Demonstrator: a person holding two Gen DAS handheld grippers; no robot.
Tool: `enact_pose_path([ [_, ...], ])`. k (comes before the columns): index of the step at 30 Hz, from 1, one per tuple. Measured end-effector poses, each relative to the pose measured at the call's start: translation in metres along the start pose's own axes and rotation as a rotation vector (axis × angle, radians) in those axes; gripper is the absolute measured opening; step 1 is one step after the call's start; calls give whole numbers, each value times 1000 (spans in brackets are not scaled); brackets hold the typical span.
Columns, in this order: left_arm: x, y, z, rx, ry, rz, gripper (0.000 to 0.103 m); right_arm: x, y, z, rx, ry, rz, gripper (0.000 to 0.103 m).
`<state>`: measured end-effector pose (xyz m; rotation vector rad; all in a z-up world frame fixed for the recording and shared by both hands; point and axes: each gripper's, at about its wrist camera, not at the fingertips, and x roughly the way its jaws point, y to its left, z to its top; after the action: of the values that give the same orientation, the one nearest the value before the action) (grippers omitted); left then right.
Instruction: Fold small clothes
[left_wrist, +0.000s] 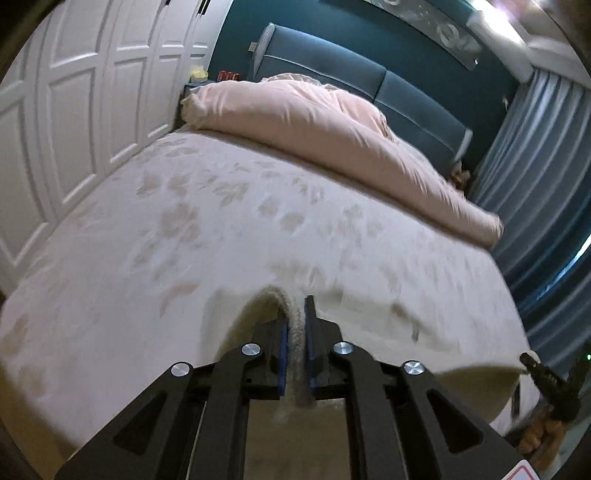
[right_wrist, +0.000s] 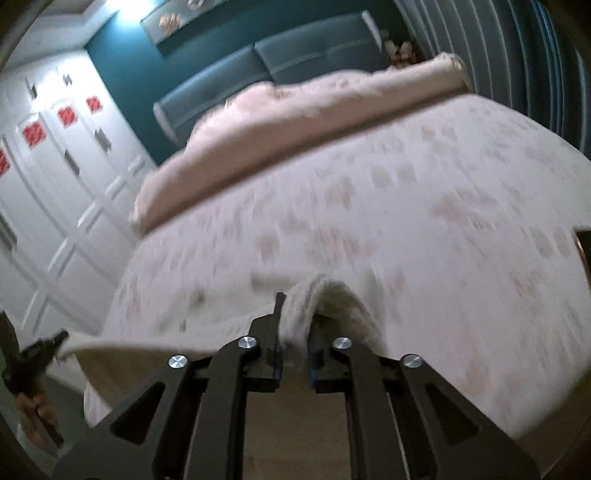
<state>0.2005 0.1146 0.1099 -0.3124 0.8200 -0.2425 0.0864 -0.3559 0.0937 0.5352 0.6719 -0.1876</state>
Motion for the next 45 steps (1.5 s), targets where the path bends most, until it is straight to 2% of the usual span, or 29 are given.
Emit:
enact_pose_path([
  [2,29,0,19,-66,-19,80,18,14,3,18,55,-46,-50,14],
  [3,32,0,23,-83,-34,99,20,11,3,22,99,-97,-61,25],
  [4,27,5,24,-109,-75,135,27,1,0,21,132,-150,-62,47],
  [5,19,11,25,-131,-103,151,45,-11,-4,18,162,-200,-58,59],
  [6,10,19,24,-144,-121,150,56,-26,-10,9,194,-250,-55,73],
  [7,0,27,19,-160,-147,157,72,-38,-17,0,195,-259,-50,73],
  [8,-10,35,11,-161,-155,169,73,-45,-24,-9,186,-243,-45,73],
  [9,-15,41,4,-155,-147,172,73,-46,-30,-20,174,-209,-46,73],
  [12,-17,71,-44,-182,-43,174,73,-40,-57,-72,145,-37,-100,73],
  [14,-11,93,-85,-263,51,169,73,-30,-75,-113,176,84,-125,73],
  [17,7,108,-127,-337,138,178,73,-16,-93,-154,267,200,-118,73],
  [21,28,99,-134,-339,159,139,73,15,-94,-163,352,289,-39,73],
  [24,53,93,-132,-348,210,128,72,33,-89,-155,382,283,-6,77],
  [25,59,92,-130,-345,219,102,64,39,-87,-151,397,278,19,77],
  [26,62,90,-130,-338,233,109,48,42,-85,-149,405,280,26,77],
  [27,65,91,-127,-337,252,123,36,47,-83,-148,412,281,8,70],
  [28,65,92,-127,-342,261,107,23,51,-83,-143,424,282,8,49],
  [30,57,95,-123,-350,251,77,16,54,-84,-136,445,287,31,12],
  [32,40,93,-118,-304,242,70,11,40,-85,-131,460,276,69,10],
  [36,8,92,-125,-247,264,43,9,0,-75,-131,360,288,65,8],
  [40,-23,104,-171,-216,347,77,9,-33,-84,-171,283,397,-18,8],
  [42,-27,109,-191,-221,380,98,9,-39,-90,-195,262,450,-52,8],
  [45,-30,114,-214,-261,387,103,11,-45,-95,-214,223,489,-111,12],
])
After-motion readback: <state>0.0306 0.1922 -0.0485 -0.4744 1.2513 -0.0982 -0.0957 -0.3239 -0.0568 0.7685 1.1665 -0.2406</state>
